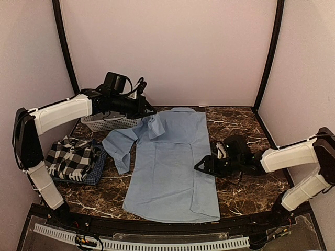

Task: Fold and stack the long sleeve shirts
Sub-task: Fold the flattened shirt at the center of the board.

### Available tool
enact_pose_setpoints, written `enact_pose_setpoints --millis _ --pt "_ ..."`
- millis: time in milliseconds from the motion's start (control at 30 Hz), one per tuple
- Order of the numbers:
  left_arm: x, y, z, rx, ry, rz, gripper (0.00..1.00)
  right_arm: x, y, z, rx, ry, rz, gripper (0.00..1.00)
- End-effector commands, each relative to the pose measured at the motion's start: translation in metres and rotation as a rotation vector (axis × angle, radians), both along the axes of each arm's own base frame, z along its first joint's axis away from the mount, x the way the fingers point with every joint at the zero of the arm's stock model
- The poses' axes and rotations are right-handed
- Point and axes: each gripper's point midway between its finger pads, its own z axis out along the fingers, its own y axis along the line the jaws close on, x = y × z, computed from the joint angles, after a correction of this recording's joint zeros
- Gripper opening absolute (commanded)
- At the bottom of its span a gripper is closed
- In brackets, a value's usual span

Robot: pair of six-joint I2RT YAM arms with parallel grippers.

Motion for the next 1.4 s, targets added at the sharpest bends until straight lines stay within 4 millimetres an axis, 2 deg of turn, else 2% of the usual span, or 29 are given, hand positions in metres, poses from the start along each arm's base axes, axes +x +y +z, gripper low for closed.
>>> enact_pose_setpoints --millis 0,133,233,267,300,400,433,567,667,833,1000,1167,1233,1267,1367 --pt "-0.04 -0.027 -0.001 -0.038 0.003 -0.172 0.05 0.039 -0.004 0.065 -0.007 -0.211 -0.101 0.68" --pt "-0.069 -0.053 -0.036 0.001 0.076 -0.286 0.06 0.052 -0.012 0.092 -0.044 -0.316 -0.138 0.7" --pt "-0.087 -0.071 -0.068 0.059 0.143 -0.346 0.06 0.058 -0.014 0.097 -0.086 -0.34 -0.145 0.7" --pt "-0.097 -0.08 -0.072 0.069 0.15 -0.373 0.06 0.061 -0.016 0.098 -0.101 -0.348 -0.151 0.71" --pt "-0.106 -0.088 -0.087 0.094 0.176 -0.394 0.06 0.061 -0.018 0.1 -0.111 -0.355 -0.157 0.71" --pt "-0.123 -0.107 -0.107 0.126 0.211 -0.446 0.07 0.064 -0.026 0.101 -0.141 -0.366 -0.177 0.71" --pt "-0.132 -0.114 -0.119 0.147 0.234 -0.468 0.07 0.063 -0.028 0.101 -0.15 -0.365 -0.181 0.71" --pt "-0.152 -0.137 -0.129 0.171 0.247 -0.521 0.07 0.061 -0.038 0.104 -0.172 -0.366 -0.201 0.71" --pt "-0.159 -0.147 -0.126 0.176 0.245 -0.531 0.08 0.058 -0.045 0.105 -0.179 -0.367 -0.215 0.71" --pt "-0.168 -0.157 -0.134 0.204 0.263 -0.535 0.09 0.053 -0.053 0.108 -0.179 -0.371 -0.234 0.71" --pt "-0.174 -0.164 -0.146 0.224 0.289 -0.526 0.08 0.046 -0.059 0.102 -0.175 -0.355 -0.238 0.71" --pt "-0.178 -0.171 -0.15 0.226 0.294 -0.52 0.06 0.037 -0.066 0.096 -0.167 -0.341 -0.247 0.72" --pt "-0.176 -0.166 -0.156 0.279 0.289 -0.481 0.08 0.031 -0.062 0.094 -0.145 -0.326 -0.214 0.72" --pt "-0.168 -0.161 -0.16 0.315 0.273 -0.429 0.08 0.026 -0.058 0.09 -0.131 -0.307 -0.185 0.72" --pt "-0.155 -0.141 -0.17 0.381 0.269 -0.292 0.13 0.004 -0.046 0.067 -0.096 -0.218 -0.099 0.71"
